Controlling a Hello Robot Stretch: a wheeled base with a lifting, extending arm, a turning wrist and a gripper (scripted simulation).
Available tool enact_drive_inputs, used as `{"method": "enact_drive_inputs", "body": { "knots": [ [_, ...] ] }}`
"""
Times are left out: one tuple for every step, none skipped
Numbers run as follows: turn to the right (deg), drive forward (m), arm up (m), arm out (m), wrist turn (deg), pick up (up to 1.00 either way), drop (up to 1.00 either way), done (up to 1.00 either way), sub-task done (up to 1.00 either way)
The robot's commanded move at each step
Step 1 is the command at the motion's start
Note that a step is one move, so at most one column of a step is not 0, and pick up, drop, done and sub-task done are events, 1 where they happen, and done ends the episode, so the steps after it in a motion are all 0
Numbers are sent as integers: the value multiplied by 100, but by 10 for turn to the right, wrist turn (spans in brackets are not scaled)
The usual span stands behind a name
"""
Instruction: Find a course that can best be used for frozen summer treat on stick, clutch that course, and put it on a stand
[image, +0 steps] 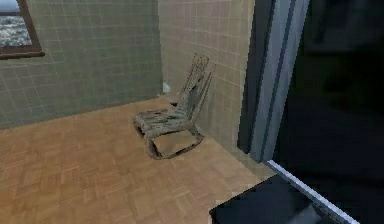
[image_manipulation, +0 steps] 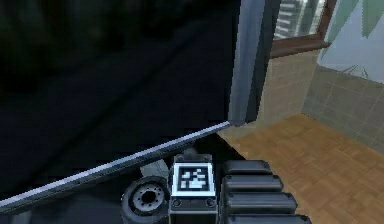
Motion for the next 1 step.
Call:
{"method": "enact_drive_inputs", "body": {
  "knots": [
    [0,0,0,48,0,0,0,0,0]
  ]
}}
